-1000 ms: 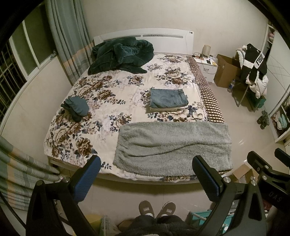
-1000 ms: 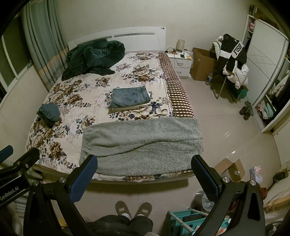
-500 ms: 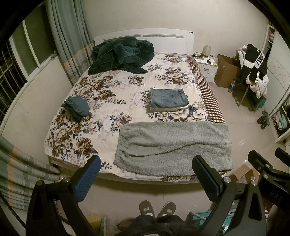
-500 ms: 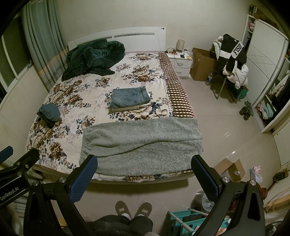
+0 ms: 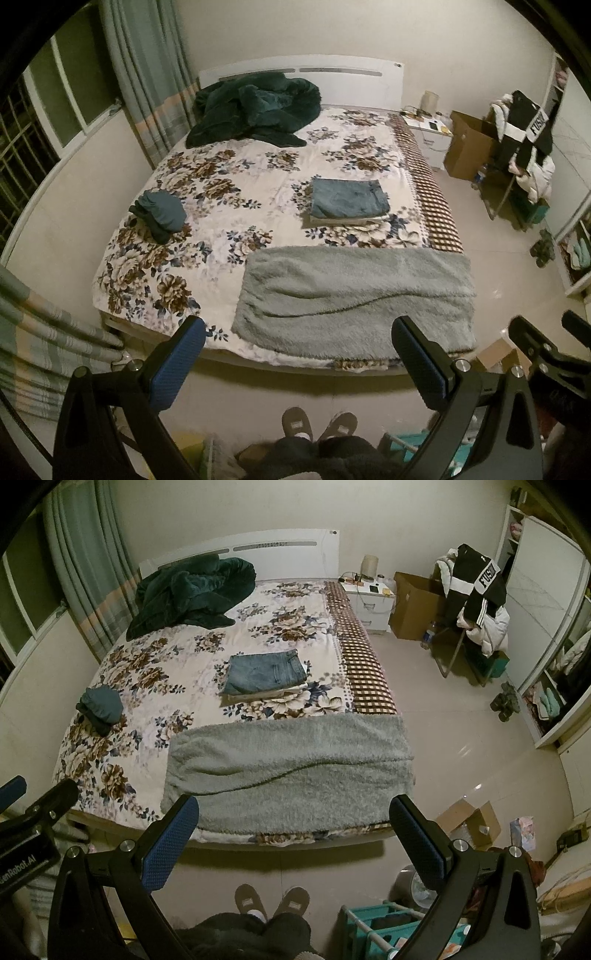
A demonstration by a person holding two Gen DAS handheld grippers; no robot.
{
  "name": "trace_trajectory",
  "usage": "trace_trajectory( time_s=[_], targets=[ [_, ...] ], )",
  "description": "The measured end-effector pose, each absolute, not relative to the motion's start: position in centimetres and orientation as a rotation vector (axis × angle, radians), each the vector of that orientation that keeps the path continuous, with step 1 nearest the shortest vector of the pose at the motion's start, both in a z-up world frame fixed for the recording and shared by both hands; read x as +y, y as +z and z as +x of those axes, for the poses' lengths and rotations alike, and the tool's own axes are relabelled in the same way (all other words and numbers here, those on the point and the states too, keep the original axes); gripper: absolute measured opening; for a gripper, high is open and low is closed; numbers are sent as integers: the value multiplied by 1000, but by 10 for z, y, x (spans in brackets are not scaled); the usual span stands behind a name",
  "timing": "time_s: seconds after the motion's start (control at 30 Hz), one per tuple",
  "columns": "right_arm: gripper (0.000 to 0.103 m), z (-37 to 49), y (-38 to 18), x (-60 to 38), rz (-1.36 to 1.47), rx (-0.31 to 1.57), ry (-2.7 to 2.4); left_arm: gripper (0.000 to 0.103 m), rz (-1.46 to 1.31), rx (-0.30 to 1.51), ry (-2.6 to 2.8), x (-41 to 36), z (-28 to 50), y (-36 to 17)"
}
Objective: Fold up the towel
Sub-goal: 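Lower both tools and grasp the grey blanket's edge corners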
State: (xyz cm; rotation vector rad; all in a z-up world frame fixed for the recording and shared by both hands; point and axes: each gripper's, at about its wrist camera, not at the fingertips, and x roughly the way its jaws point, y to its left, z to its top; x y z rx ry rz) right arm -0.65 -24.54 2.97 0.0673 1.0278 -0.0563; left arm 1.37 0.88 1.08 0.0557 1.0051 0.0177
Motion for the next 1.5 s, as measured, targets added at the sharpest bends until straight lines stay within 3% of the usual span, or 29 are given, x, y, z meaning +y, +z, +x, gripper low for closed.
trace_trajectory(
  time_s=[0.27,0.53,1.0,1.3,1.33,1.4,1.43,1.5],
  targets=[
    [103,43,-26,-280,87,1078,-72,103,50,1061,171,5,72,-53],
    [103,155,-130,-314,180,1197,-103,103,25,1256,278,21,168,-155],
    [103,425,-424,-381,591,1487,-391,103,-255,1629,387,69,410,-390],
    [103,501,-585,-418,757,1591,-594,103,-500,1840,515,93,489,-550],
    [103,503,-594,-420,767,1597,-606,100,-513,1847,537,96,490,-559],
    [103,512,-617,-424,795,1609,-638,77,-517,1842,581,101,490,-569],
    [103,517,-629,-425,821,1612,-647,72,-515,1831,592,102,491,-571],
    [102,524,-643,-426,844,1616,-657,45,-505,1798,606,104,488,-569]
  ],
)
